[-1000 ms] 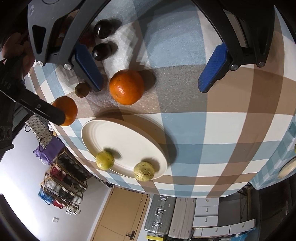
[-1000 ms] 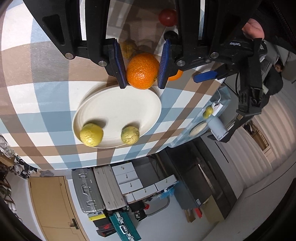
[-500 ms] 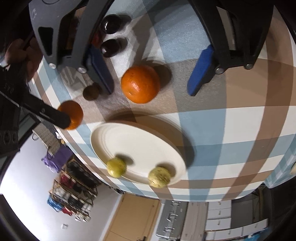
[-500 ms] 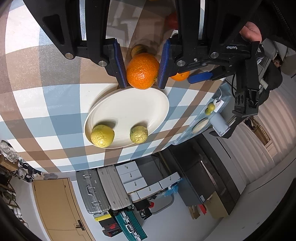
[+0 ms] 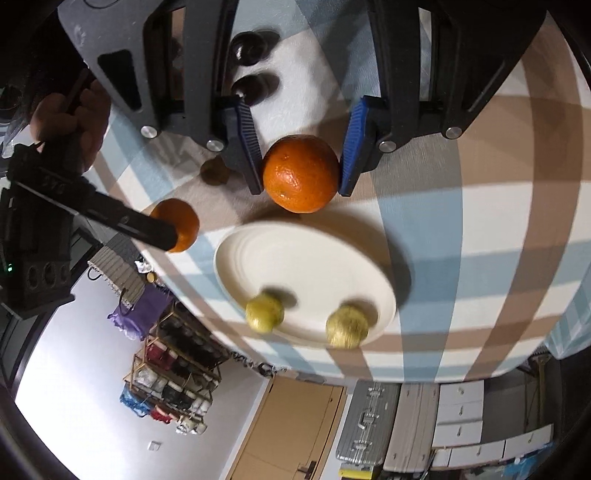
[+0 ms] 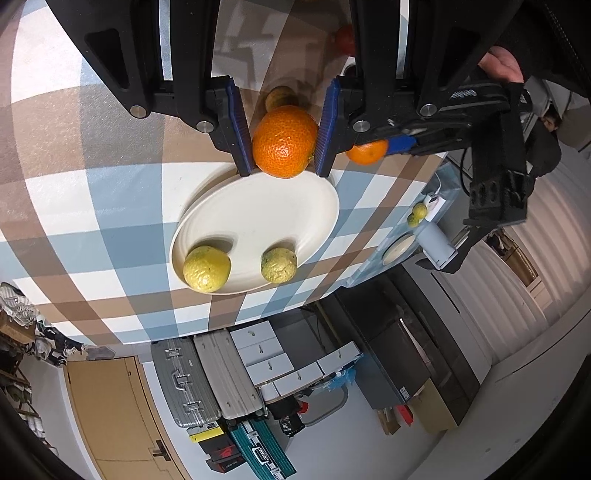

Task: Organize fruits
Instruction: 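Place both oranges on the cream plate and open both tools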

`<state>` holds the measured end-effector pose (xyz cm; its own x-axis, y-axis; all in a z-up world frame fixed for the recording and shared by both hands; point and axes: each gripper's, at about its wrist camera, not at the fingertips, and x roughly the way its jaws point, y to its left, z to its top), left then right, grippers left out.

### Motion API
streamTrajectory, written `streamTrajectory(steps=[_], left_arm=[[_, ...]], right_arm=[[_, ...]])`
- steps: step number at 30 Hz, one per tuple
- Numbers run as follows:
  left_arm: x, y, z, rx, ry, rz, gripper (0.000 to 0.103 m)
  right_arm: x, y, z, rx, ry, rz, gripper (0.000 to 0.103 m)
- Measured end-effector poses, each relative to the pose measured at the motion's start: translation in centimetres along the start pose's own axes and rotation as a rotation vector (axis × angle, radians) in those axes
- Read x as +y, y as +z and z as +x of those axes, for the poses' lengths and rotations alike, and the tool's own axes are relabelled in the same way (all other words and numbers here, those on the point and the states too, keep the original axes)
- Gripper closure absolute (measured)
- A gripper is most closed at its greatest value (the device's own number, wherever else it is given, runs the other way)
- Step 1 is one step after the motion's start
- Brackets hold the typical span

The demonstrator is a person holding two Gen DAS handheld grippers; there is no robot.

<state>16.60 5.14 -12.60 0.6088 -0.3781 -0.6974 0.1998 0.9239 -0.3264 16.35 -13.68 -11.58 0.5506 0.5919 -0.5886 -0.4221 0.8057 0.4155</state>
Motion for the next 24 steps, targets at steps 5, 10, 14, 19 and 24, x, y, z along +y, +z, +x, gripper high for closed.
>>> streamTrajectory(steps=[5, 10, 14, 19, 24], left_arm=[[0.1, 2.4, -0.4, -0.029, 0.007, 0.024, 0.065], [0.7, 5.4, 0.3, -0.047, 0.012, 0.027, 0.065], [1.2, 7.5, 1.3, -0.058, 0.021, 0.026, 0.065], [2.0, 9.6, 2.9, -0.059, 0.030, 0.032, 0.065], [3.2, 10.6, 4.5, -0.049, 0.034, 0.019, 0.065]], right_arm=[[-0.2, 1.7, -0.2, -0.009, 0.004, -0.011, 0.068], [-0.2, 4.1, -0.2, -0.027, 0.007, -0.032, 0.068], [-0.3, 6.7, 0.5, -0.032, 0.008, -0.057, 0.068], [-0.7, 10.1, 2.1, -0.030, 0.018, -0.055, 0.068], [-1.4, 13.2, 5.1, 0.004, 0.022, -0.030, 0.068]])
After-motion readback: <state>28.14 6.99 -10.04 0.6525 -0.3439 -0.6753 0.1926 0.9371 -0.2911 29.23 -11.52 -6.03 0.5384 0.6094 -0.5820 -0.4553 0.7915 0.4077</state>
